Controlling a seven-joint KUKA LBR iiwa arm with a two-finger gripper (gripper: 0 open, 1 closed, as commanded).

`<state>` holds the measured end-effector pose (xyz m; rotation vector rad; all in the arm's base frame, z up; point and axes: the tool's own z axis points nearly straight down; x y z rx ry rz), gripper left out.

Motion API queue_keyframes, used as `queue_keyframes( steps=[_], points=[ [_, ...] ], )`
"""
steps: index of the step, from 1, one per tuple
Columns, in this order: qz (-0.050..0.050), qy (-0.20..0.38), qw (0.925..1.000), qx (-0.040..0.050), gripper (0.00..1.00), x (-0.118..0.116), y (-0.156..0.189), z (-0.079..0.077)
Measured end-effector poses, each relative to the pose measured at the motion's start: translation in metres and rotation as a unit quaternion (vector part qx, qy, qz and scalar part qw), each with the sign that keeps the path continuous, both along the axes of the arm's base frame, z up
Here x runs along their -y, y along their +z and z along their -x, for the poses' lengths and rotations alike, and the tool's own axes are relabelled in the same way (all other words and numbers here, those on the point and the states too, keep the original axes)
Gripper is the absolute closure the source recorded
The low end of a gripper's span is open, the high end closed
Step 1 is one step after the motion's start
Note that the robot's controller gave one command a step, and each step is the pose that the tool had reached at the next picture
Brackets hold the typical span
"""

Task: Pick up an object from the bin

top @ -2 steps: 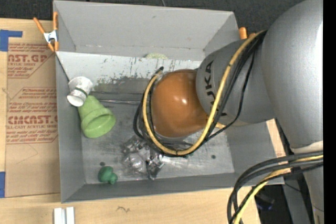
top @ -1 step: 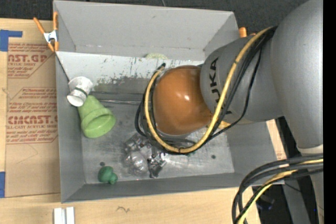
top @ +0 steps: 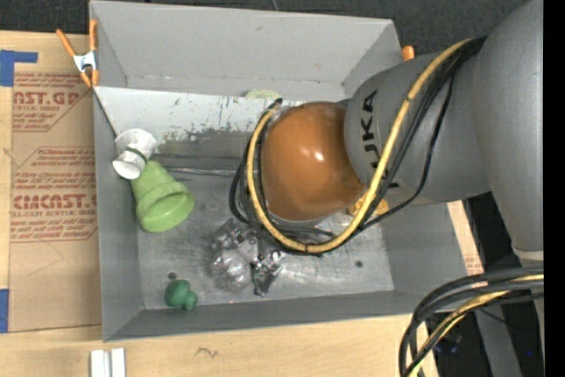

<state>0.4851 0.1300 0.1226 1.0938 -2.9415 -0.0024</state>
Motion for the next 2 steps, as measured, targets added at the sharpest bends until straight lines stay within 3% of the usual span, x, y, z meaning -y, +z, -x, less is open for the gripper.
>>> queue_keyframes(
  steps=[2],
  points=[
    [-0.001,0.000,1.0000,0.0029,1.00,-0.0006,0.0181,-0.0007]
  ],
)
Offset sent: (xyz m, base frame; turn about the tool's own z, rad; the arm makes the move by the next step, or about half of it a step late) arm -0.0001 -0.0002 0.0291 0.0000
